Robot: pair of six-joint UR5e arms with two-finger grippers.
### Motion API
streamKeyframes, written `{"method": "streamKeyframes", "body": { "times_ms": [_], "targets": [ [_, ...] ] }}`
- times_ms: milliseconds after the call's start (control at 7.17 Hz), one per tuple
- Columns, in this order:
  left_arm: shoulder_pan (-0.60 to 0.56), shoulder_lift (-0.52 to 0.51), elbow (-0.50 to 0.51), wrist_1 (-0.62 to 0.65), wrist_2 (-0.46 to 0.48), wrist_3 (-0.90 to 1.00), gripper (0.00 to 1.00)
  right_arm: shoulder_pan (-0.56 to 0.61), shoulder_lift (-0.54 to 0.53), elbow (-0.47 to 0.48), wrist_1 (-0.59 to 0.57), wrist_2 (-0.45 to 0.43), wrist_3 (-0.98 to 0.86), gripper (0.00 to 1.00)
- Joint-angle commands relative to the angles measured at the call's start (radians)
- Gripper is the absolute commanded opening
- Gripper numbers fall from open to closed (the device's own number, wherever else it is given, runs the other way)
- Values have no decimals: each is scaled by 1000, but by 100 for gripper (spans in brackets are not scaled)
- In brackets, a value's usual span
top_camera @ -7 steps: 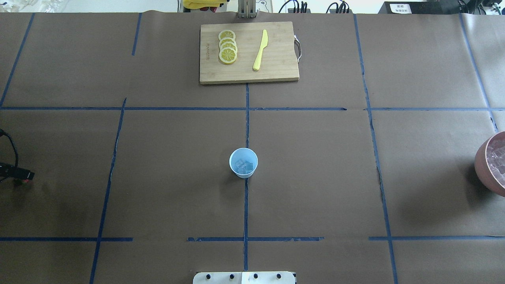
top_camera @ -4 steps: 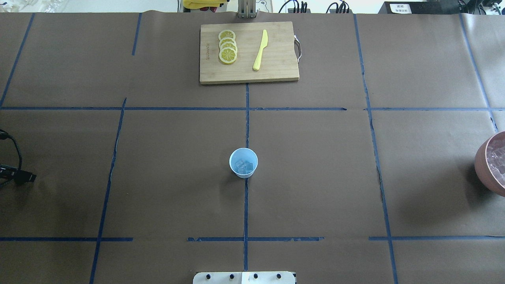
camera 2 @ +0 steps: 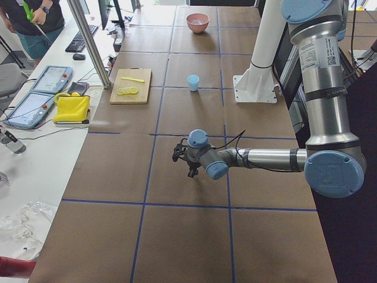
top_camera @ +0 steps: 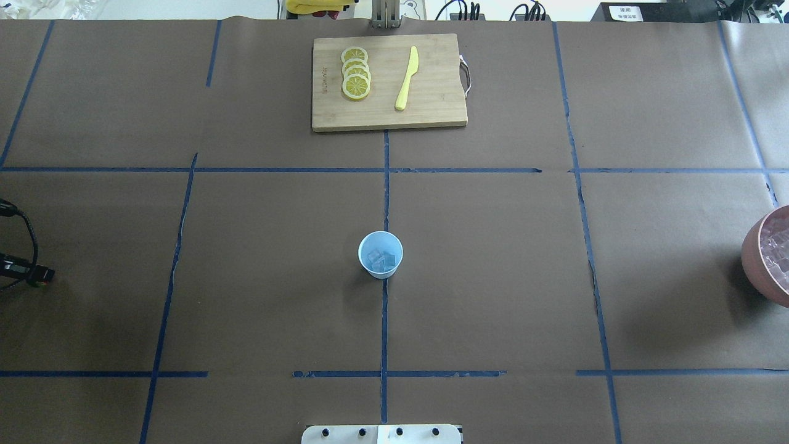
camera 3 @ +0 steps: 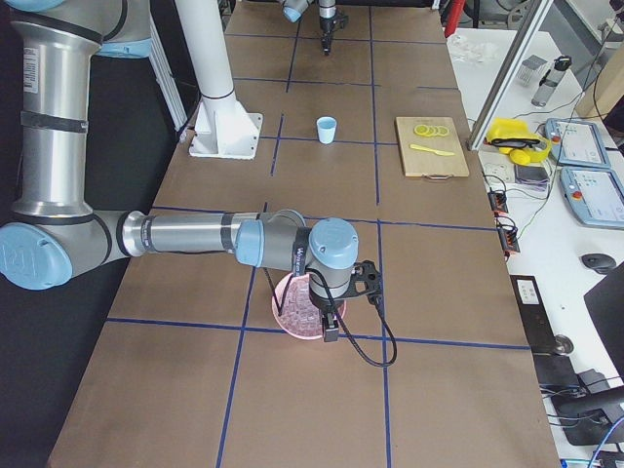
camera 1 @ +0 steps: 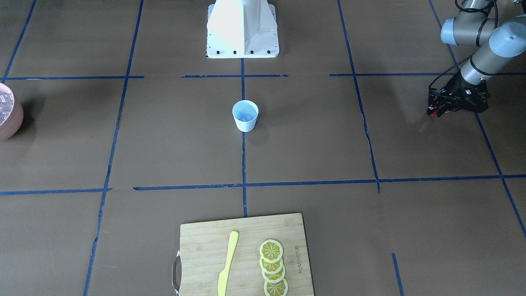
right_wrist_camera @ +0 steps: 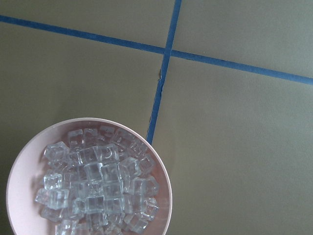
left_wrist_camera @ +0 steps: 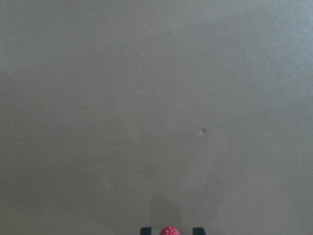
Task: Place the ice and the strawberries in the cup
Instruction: 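Lower the left gripper onto the red strawberry and grasp it, then carry the strawberry with the left gripper over the light-blue cup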
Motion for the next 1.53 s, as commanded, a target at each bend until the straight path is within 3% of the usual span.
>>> {"method": "streamKeyframes", "body": {
  "times_ms": [0, 139, 557, 836, 1115, 1394],
  "targets": [
    [-12, -22, -32, 9, -5, 4, 0, 0, 0, 0, 0, 0, 0, 99],
    [-18, -68, -35, 56, -8, 4, 0, 0, 0, 0, 0, 0, 0, 99],
    [-30, -219, -227, 466, -6, 0, 0, 0, 0, 1, 0, 0, 0, 99],
    [-29, -440, -296, 791, -3, -37, 0, 0, 0, 1, 0, 0, 0, 99],
    [-17, -662, -305, 1023, 12, -188, 0, 0, 0, 1, 0, 0, 0, 99],
    [125, -817, -294, 1116, 98, -445, 0, 0, 1, 1, 0, 0, 0, 99]
  ]
}}
